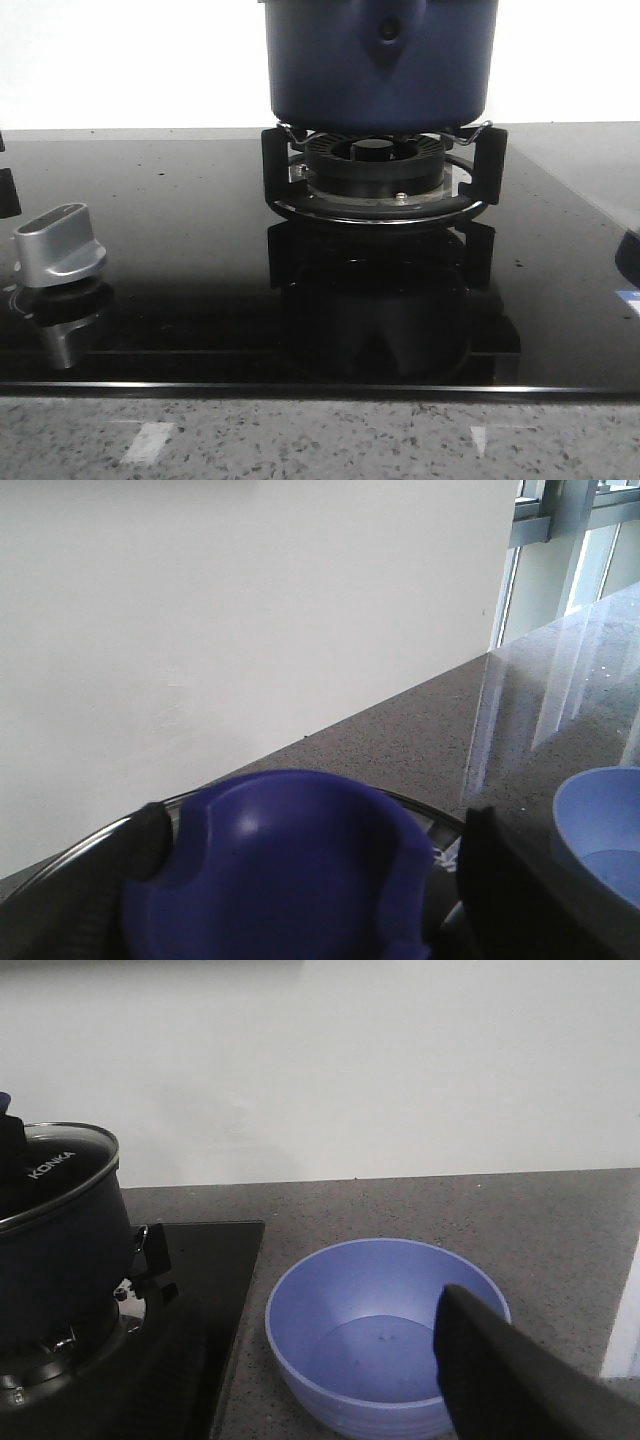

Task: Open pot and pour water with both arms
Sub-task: 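Lower the left gripper and close it on the blue lid handle, then lift the glass lid off the pot with the left gripper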

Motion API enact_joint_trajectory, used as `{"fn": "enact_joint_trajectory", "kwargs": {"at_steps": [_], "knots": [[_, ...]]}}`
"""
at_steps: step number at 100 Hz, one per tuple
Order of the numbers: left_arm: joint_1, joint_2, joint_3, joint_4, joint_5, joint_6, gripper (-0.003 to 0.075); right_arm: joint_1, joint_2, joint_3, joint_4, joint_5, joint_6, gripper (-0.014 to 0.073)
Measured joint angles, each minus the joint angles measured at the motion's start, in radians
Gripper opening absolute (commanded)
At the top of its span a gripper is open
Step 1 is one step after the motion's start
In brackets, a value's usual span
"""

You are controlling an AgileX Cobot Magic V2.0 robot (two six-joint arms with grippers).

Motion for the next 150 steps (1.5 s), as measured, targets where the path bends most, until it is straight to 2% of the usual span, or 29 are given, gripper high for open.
{"fn": "enact_joint_trajectory", "kwargs": {"at_steps": [22, 53, 79, 150], "knots": [[0.0, 0.008, 0.0, -0.002, -0.035, -0.002, 0.0503, 0.0, 0.0, 0.0, 0.0, 0.0, 0.0, 0.0446], [0.0, 0.008, 0.0, -0.01, -0.044, -0.008, 0.0344, 0.0, 0.0, 0.0, 0.0, 0.0, 0.0, 0.0446], [0.0, 0.008, 0.0, -0.012, -0.044, -0.008, 0.027, 0.0, 0.0, 0.0, 0.0, 0.008, 0.0, 0.0446], [0.0, 0.006, -0.001, -0.012, -0.037, -0.009, 0.0259, 0.0, 0.0, 0.0, 0.083, 0.006, 0.0, 0.0446]]}}
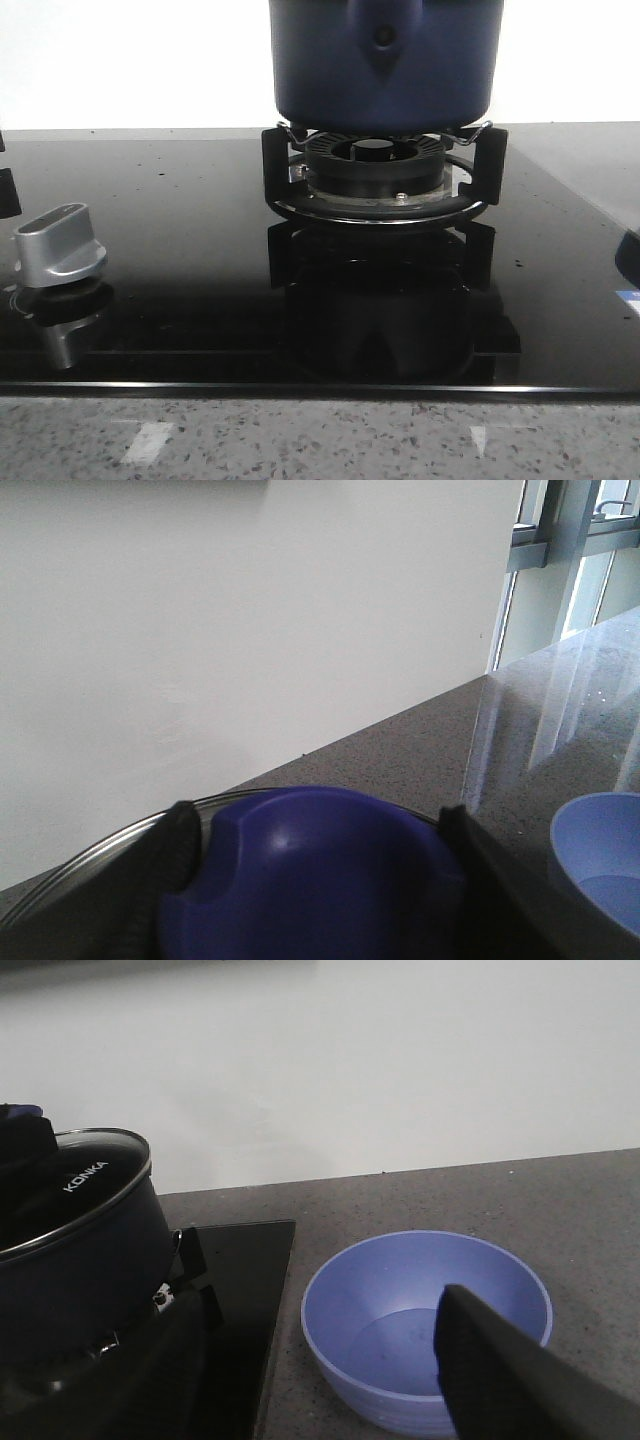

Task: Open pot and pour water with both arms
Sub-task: 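Lift the glass lid off the pot with the left gripper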

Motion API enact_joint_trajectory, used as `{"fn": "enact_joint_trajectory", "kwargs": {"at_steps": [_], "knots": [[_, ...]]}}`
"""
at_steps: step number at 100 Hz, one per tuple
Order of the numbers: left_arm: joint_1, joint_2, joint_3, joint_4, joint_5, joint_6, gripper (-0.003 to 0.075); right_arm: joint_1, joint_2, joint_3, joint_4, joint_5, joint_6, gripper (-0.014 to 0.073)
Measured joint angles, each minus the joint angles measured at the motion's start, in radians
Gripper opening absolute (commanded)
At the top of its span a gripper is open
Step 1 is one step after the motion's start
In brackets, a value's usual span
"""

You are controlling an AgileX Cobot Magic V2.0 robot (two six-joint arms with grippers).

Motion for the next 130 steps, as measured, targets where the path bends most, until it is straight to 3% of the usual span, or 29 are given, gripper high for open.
{"fn": "enact_joint_trajectory", "kwargs": {"at_steps": [66, 97, 130], "knots": [[0.0, -0.062, 0.002, 0.018, 0.082, 0.0, 0.0265, 0.0, 0.0, 0.0, 0.009, -0.023, 0.0, 0.0446], [0.0, -0.145, 0.004, 0.021, 0.239, 0.0, 0.0265, 0.0, 0.0, 0.0, 0.009, -0.027, 0.0, 0.0446], [0.0, -0.156, 0.006, 0.021, 0.213, 0.0, 0.0264, 0.0, 0.0, 0.0, 0.012, -0.029, 0.0, 0.0446]]}}
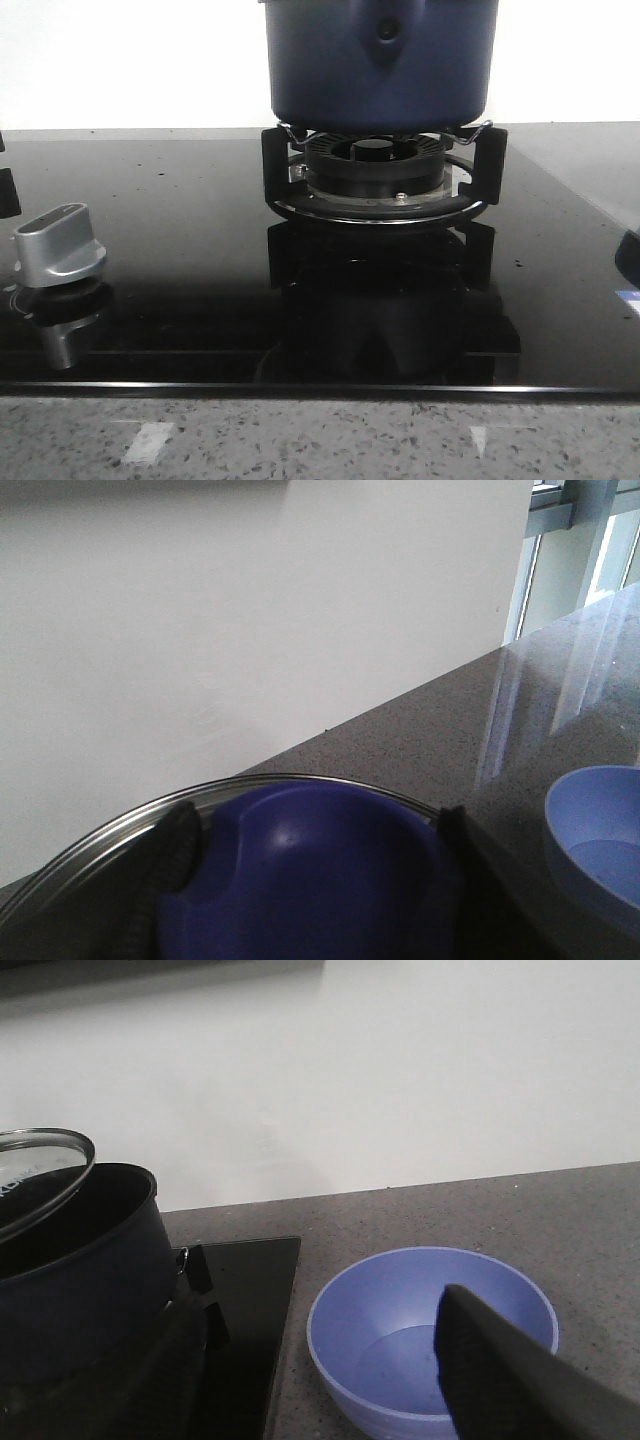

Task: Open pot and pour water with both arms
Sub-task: 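Lift the glass lid off the pot with the left gripper, then move the right gripper toward the rim of the light blue bowl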

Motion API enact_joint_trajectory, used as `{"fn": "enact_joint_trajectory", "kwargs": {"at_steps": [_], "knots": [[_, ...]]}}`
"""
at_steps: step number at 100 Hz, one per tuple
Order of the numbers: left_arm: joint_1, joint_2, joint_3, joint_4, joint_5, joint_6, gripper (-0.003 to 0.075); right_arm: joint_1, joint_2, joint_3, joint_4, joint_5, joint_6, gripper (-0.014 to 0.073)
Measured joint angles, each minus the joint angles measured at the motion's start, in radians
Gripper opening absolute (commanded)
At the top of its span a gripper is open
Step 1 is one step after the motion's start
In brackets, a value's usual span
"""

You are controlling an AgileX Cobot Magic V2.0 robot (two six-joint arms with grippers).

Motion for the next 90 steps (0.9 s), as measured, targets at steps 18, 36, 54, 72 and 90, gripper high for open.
{"fn": "enact_joint_trajectory", "kwargs": {"at_steps": [18, 36, 54, 72, 90], "knots": [[0.0, 0.0, 0.0, -0.002, -0.027, 0.0, 0.0264, 0.0, 0.0, 0.0, 0.0, 0.0, 0.0, 0.0446], [0.0, -0.023, 0.0, -0.013, 0.005, 0.0, 0.0265, 0.0, 0.0, 0.0, 0.0, 0.0, 0.0, 0.0446], [0.0, -0.072, 0.0, -0.019, 0.068, 0.0, 0.0265, 0.0, 0.0, 0.0, 0.0, 0.0, 0.0, 0.0446], [0.023, -0.128, 0.015, -0.024, 0.108, 0.0, 0.0265, 0.0, 0.0, 0.0, 0.012, 0.0, 0.0, 0.0446], [0.105, -0.21, 0.097, -0.069, 0.118, 0.0, 0.0265, 0.0, 0.0, 0.0, 0.021, 0.0, 0.0, 0.0446]]}}
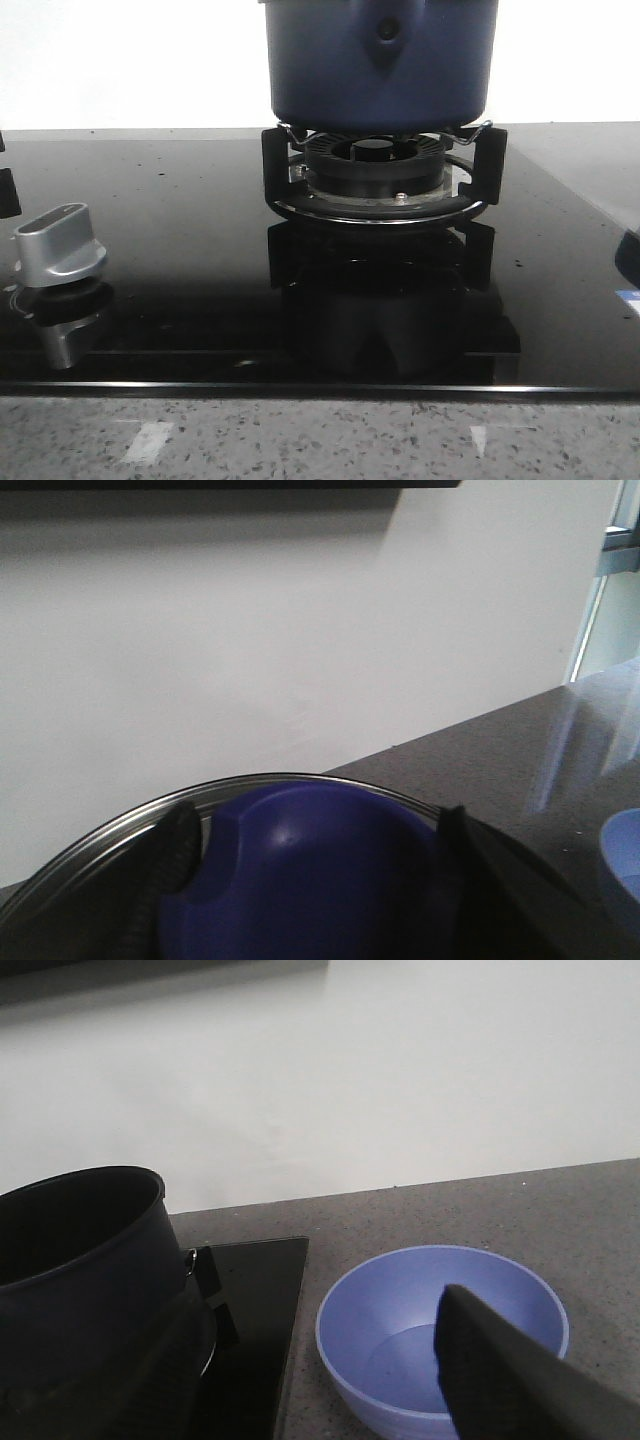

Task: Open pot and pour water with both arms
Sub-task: 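Move the right gripper toward the rim of the light blue bowl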

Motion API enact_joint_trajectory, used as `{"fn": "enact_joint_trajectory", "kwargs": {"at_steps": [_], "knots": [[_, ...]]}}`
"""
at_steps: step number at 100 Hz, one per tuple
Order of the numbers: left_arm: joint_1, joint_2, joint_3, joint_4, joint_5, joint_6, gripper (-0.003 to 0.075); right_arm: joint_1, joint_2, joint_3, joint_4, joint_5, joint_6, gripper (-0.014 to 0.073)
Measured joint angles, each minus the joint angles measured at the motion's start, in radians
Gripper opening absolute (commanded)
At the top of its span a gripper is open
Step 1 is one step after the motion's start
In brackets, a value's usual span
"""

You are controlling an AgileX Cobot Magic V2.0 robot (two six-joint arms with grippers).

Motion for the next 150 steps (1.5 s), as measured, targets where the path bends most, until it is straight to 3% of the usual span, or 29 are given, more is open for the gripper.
{"fn": "enact_joint_trajectory", "kwargs": {"at_steps": [33, 67, 86, 103, 150], "knots": [[0.127, -0.241, 0.221, -0.008, 0.0, 0.0, 0.0265, 0.0, 0.0, 0.0, 0.002, 0.0, 0.0, 0.0446], [0.156, -0.389, 0.438, -0.008, -0.072, 0.0, 0.0265, 0.0, 0.0, 0.0, 0.002, 0.0, 0.0, 0.0446], [0.156, -0.388, 0.478, -0.008, -0.102, 0.0, 0.027, 0.0, 0.0, 0.0, 0.002, 0.0, 0.0, 0.0446], [0.156, -0.388, 0.484, -0.018, -0.125, 0.0, 0.0325, 0.0, 0.0, 0.0, 0.01, 0.0, 0.0, 0.0446], [0.156, -0.388, 0.484, -0.023, -0.132, 0.0, 0.0325, 0.0, 0.008, -0.013, 0.064, 0.059, 0.022, 0.0446]]}}
